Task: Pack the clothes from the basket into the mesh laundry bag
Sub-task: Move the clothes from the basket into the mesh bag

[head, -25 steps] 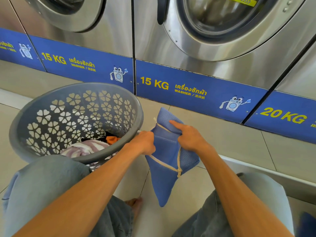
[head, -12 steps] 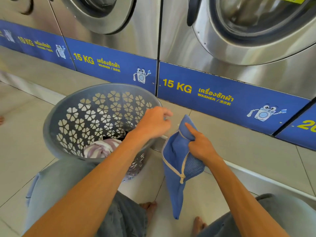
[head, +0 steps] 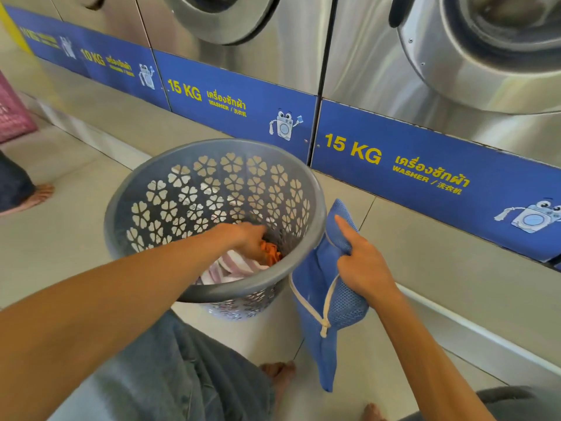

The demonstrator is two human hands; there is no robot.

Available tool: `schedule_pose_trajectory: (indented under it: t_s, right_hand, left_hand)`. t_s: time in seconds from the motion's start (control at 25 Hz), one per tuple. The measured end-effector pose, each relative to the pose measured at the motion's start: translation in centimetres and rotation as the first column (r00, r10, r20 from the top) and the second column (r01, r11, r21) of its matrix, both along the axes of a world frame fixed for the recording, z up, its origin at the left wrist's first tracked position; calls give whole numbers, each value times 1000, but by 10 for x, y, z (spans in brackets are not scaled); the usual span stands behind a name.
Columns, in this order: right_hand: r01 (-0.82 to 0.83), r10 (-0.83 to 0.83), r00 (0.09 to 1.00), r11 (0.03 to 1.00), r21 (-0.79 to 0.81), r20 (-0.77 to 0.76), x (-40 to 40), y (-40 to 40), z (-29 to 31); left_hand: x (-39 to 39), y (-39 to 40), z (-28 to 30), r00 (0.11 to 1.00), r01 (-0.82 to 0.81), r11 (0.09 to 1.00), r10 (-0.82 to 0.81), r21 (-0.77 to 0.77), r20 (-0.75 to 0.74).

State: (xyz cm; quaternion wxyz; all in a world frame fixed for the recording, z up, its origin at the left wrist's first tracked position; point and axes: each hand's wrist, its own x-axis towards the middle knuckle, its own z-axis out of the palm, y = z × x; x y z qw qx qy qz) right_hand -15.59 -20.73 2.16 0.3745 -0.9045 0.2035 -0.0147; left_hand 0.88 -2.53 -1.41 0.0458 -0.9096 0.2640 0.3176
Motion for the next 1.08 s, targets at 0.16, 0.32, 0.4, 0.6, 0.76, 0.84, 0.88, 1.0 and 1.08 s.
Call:
schedule_pose_trajectory:
  t_s: [0.16, 0.32, 0.4, 0.6, 0.76, 0.84, 0.88, 1.0, 1.08]
  right_hand:
    - [15, -16, 999, 1000, -12, -29, 5, -7, -7]
    - [-2, 2, 1000, 1000, -2, -29, 6, -10, -10]
    - [-5, 5, 999, 1000, -23, -41, 8, -15, -11]
    - [-14, 12, 997, 1000, -17, -75, 6, -18, -9]
    - [6, -7, 998, 1000, -24, -62, 1, -21, -4]
    - [31, -32, 998, 999, -16, -58, -4, -23, -2]
    - [41, -42, 998, 999, -14, -52, -6, -23, -2]
    - [66, -67, 997, 998, -21, -36, -13, -28, -2]
    - [87, -88, 996, 996, -9, -31, -19, -33, 0]
  left_hand:
    - [22, 16, -62, 997, 70, 956, -57, 286, -54]
    - [42, 26, -87, 994, 5, 952, 27, 305, -103]
    - [45, 29, -95, 994, 38, 941, -2, 338, -107]
    - [44, 28, -90, 986, 87, 964, -119, 250, 115]
    - [46, 13, -43, 989, -114, 987, 124, -113, 83]
    - [43, -1, 3, 948, -311, 853, 307, -420, -78]
    - [38, -10, 26, 909, -413, 738, 373, -534, -189]
    - [12, -21, 90, 771, -635, 343, 327, -692, -546]
    - [-3, -17, 124, 708, -704, 178, 111, -687, -697]
